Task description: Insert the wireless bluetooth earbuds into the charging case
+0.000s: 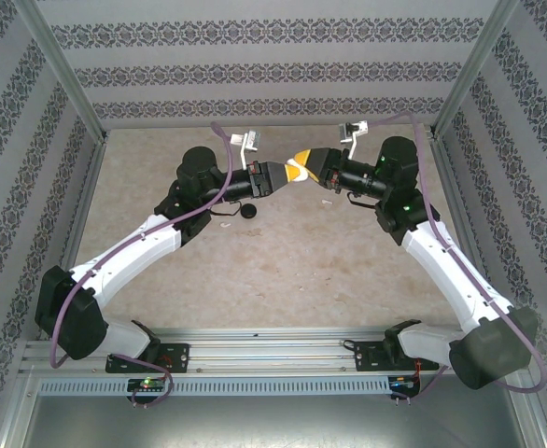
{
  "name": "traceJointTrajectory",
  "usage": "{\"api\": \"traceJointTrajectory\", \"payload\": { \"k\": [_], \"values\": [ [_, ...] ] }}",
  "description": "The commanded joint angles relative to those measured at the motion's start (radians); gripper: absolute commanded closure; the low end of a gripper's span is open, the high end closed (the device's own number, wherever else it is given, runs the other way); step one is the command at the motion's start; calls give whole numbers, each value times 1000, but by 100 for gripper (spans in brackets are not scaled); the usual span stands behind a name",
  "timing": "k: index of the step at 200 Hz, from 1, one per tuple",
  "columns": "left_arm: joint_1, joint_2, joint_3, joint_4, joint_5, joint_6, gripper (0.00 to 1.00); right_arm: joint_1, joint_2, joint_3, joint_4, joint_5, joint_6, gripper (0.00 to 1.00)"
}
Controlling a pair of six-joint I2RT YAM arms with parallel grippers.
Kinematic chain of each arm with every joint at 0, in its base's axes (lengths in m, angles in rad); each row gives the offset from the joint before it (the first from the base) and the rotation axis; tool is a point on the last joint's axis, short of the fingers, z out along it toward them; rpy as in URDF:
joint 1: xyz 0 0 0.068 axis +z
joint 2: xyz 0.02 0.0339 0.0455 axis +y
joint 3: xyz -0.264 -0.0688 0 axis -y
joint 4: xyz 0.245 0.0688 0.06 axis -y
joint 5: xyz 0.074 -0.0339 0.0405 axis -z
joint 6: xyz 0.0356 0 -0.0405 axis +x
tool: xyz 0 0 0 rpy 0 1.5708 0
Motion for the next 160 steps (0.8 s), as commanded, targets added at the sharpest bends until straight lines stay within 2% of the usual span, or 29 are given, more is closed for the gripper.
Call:
{"api": "traceJointTrajectory", "payload": {
  "k": [1,24,43,61,85,111,160],
  "values": [
    [-24,-2,31,61,36,42,95,15,-14,-10,18,14,-19,89],
    [-23,-28,13,54,35,132,98,11,-22,-4,-20,-3,-52,81],
    [-20,-54,-11,67,45,222,100,6,-39,18,-100,-18,-112,63],
    [-18,-65,-13,55,94,298,100,0,-56,45,-163,-51,-167,54],
    [-17,-84,-9,-2,161,442,100,2,-88,54,-161,-115,-212,48],
    [-11,-133,-55,4,175,570,100,16,-121,56,-174,-148,-268,45],
    [18,-154,-82,33,267,618,100,64,-147,87,-270,-169,-412,43]
  ]
}}
